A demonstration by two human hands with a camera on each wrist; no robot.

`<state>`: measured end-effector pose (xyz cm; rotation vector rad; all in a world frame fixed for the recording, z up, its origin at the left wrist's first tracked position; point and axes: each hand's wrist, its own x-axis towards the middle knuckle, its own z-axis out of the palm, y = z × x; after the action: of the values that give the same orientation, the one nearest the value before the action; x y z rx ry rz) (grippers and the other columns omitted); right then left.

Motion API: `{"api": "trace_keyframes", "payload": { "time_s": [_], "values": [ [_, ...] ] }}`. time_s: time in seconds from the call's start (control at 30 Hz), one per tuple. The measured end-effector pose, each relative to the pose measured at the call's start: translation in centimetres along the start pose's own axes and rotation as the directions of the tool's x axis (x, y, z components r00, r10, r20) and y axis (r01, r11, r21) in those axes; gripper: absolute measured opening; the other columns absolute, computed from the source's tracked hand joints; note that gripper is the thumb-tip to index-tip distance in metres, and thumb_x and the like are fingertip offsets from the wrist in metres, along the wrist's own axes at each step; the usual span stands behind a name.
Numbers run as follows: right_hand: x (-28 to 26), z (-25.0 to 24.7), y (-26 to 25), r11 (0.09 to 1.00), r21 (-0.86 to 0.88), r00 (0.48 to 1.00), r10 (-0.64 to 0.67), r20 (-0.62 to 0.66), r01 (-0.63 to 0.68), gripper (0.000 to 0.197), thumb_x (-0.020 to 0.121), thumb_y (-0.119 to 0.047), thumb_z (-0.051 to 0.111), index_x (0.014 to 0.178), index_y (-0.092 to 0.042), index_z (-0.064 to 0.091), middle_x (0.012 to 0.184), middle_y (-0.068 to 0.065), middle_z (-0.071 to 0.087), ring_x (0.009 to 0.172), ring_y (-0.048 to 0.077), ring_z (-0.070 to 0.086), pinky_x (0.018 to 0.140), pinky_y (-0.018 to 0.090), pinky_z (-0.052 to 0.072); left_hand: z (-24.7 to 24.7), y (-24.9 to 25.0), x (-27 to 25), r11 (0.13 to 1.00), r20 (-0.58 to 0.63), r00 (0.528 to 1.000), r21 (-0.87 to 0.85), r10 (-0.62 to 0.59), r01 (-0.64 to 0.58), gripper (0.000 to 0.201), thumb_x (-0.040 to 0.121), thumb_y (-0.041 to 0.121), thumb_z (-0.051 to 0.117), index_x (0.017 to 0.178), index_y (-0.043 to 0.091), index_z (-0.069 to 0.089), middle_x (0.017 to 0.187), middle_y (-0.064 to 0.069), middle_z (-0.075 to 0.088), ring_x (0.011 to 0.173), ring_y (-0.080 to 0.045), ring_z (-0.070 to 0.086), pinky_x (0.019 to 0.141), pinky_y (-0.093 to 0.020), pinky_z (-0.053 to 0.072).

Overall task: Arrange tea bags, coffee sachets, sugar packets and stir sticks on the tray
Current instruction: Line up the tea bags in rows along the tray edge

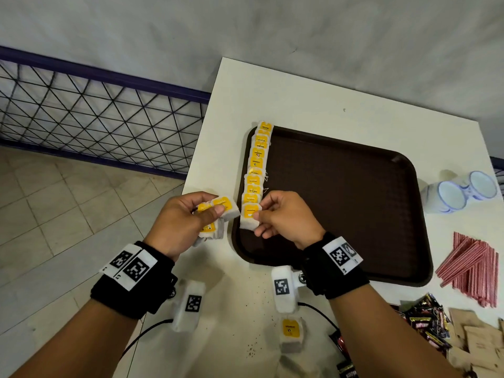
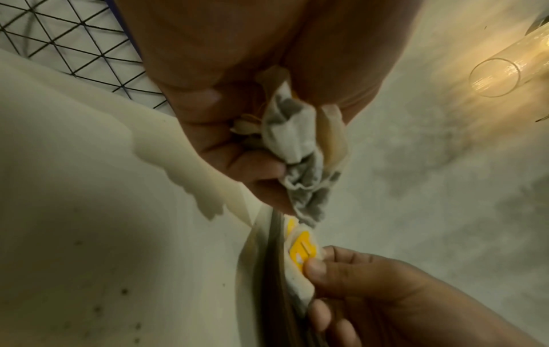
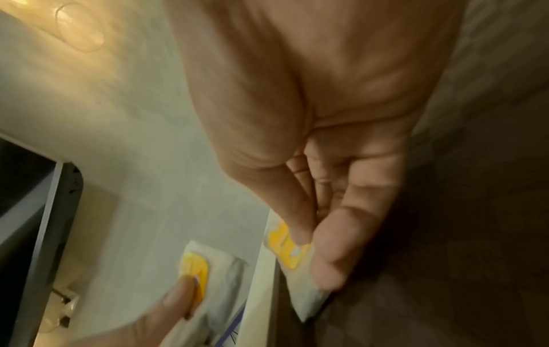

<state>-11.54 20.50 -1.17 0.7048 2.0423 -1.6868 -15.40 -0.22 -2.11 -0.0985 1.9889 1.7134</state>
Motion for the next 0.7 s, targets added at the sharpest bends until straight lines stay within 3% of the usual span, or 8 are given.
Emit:
{"api": "trace_keyframes", "payload": {
  "time_s": [0.17, 0.27, 0.37, 0.5, 0.6, 0.7],
  "values": [
    [1.0, 0.7, 0.6, 0.995, -0.099, 0.995, -0.03, -0.096, 0.02, 0.013, 0.088, -0.002, 0.07, 0.085, -0.006, 0.058, 0.065, 0.018, 0.07, 0.059, 0.032, 0.072, 0.051, 0.032, 0.055, 0.5, 0.0, -0.2, 1.0, 0.034, 0.999, 0.002, 0.018, -0.018, 0.003, 0.091, 0.006, 0.07, 0.09, 0.007, 0.073, 0.056, 0.012, 0.064, 0.044, 0.001, 0.052, 0.042, -0.011, 0.038],
    [1.1, 1.0, 0.6, 0.995, -0.098, 0.993, -0.017, -0.118, 0.005, 0.013, 0.088, -0.003, 0.069, 0.085, -0.006, 0.057, 0.066, 0.02, 0.07, 0.06, 0.034, 0.072, 0.055, 0.036, 0.057, 0.4, -0.2, -0.1, 1.0, 0.041, 0.999, 0.01, 0.027, -0.027, 0.003, 0.089, 0.006, 0.072, 0.09, 0.008, 0.075, 0.066, 0.008, 0.068, 0.053, -0.001, 0.057, 0.05, -0.013, 0.045],
    [0.7, 1.0, 0.3, 0.993, -0.119, 0.991, -0.015, -0.13, 0.0, 0.011, 0.088, -0.005, 0.069, 0.087, -0.004, 0.059, 0.067, 0.02, 0.071, 0.059, 0.032, 0.073, 0.06, 0.04, 0.061, 0.5, -0.4, -0.1, 1.0, 0.05, 0.999, 0.022, 0.021, -0.022, 0.003, 0.089, 0.007, 0.072, 0.09, 0.006, 0.075, 0.065, 0.007, 0.067, 0.051, -0.001, 0.056, 0.048, -0.012, 0.043],
    [-0.4, 0.3, -0.2, 0.962, -0.258, 0.958, -0.159, -0.238, 0.096, 0.015, 0.086, -0.021, 0.075, 0.086, -0.01, 0.065, 0.07, 0.007, 0.071, 0.055, 0.017, 0.069, 0.051, 0.025, 0.054, 0.8, -0.2, -0.1, 0.996, 0.085, 0.996, 0.076, 0.033, -0.039, 0.003, 0.09, 0.011, 0.073, 0.09, 0.011, 0.076, 0.065, 0.007, 0.068, 0.05, 0.0, 0.056, 0.046, -0.011, 0.042],
    [-1.6, -0.2, -0.9, 0.966, -0.125, 0.961, -0.241, -0.133, 0.225, 0.015, 0.084, -0.02, 0.079, 0.091, -0.011, 0.071, 0.085, 0.01, 0.071, 0.061, 0.013, 0.062, 0.05, 0.015, 0.045, 0.9, -0.1, 0.2, 0.993, 0.12, 0.992, 0.103, 0.036, -0.049, 0.004, 0.088, 0.017, 0.075, 0.09, 0.019, 0.078, 0.084, -0.004, 0.076, 0.072, -0.011, 0.067, 0.066, -0.026, 0.055],
    [-2.3, 0.2, -1.0, 0.948, -0.115, 0.955, -0.296, 0.032, 0.297, 0.017, 0.083, -0.01, 0.08, 0.097, -0.005, 0.071, 0.079, 0.006, 0.068, 0.061, 0.016, 0.059, 0.05, 0.013, 0.042, 1.5, 0.2, 0.2, 0.993, 0.171, 0.985, 0.106, 0.036, -0.055, 0.005, 0.088, 0.018, 0.075, 0.091, 0.02, 0.078, 0.089, -0.008, 0.076, 0.079, -0.017, 0.067, 0.072, -0.033, 0.055]
  ]
}}
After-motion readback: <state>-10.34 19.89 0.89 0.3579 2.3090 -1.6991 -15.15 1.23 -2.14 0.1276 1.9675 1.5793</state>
